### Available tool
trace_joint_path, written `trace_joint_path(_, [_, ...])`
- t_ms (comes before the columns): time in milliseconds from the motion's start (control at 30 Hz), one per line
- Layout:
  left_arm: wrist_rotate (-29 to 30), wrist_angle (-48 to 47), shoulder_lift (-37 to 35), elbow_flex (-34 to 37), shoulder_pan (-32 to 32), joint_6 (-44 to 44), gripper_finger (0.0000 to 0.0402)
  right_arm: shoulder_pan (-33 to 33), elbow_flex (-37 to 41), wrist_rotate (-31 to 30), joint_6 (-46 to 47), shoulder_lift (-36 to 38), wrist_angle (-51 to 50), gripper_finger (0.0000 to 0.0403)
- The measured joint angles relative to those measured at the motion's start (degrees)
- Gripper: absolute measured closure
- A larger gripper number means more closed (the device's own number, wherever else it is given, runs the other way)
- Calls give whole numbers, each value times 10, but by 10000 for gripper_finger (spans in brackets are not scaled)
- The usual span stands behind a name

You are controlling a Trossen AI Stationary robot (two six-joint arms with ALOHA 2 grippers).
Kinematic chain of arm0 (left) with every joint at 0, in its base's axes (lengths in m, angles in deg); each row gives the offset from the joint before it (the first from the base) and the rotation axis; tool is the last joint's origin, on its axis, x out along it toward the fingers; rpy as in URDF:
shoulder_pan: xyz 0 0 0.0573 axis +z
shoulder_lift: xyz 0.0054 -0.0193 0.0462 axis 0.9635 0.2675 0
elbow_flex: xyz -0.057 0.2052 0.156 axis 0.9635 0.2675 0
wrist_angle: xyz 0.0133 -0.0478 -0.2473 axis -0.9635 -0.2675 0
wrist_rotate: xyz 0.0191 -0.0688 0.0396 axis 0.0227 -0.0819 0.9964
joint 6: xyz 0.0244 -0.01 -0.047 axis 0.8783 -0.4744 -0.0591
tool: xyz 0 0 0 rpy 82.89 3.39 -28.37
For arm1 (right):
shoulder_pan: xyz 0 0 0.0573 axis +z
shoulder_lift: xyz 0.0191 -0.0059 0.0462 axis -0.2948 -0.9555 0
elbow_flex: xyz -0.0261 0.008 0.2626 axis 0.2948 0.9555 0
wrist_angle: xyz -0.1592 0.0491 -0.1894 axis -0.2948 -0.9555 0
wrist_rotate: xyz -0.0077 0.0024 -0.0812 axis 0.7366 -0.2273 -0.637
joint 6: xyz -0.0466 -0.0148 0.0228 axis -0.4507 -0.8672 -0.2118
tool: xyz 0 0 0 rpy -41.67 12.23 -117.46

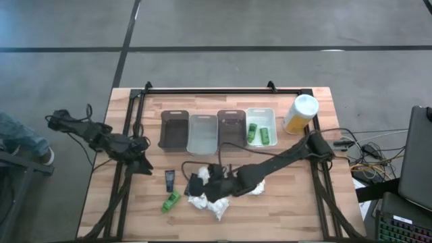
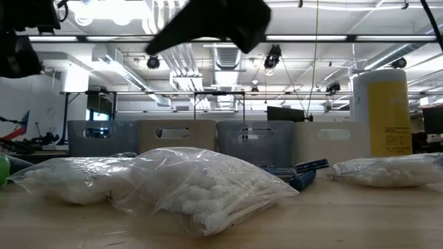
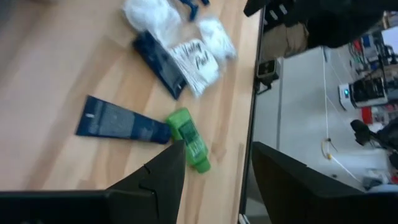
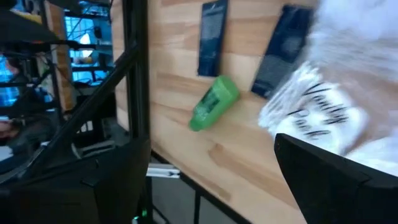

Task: Pick & Place Travel size toiletries
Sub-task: Put the green shampoo into the white bin

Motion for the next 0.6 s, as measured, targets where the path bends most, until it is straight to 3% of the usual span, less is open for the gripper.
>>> trace_joint_path(167, [23,55,5,43,-68,-59,213,1,-77,12,-4,-45,-81,66])
trace_joint_path(300, [83,123,6,76,-121,-108,213,1,-129,35,-41,-57,-176,53])
trace_joint_path(433, [124,175,11,103,-156,-150,213,1,-147,39,-65,-55,-250,42])
trace_joint_path(600, [128,206,27,138,-187,-226,213,-4,-145,68,-126,-42,-294,40])
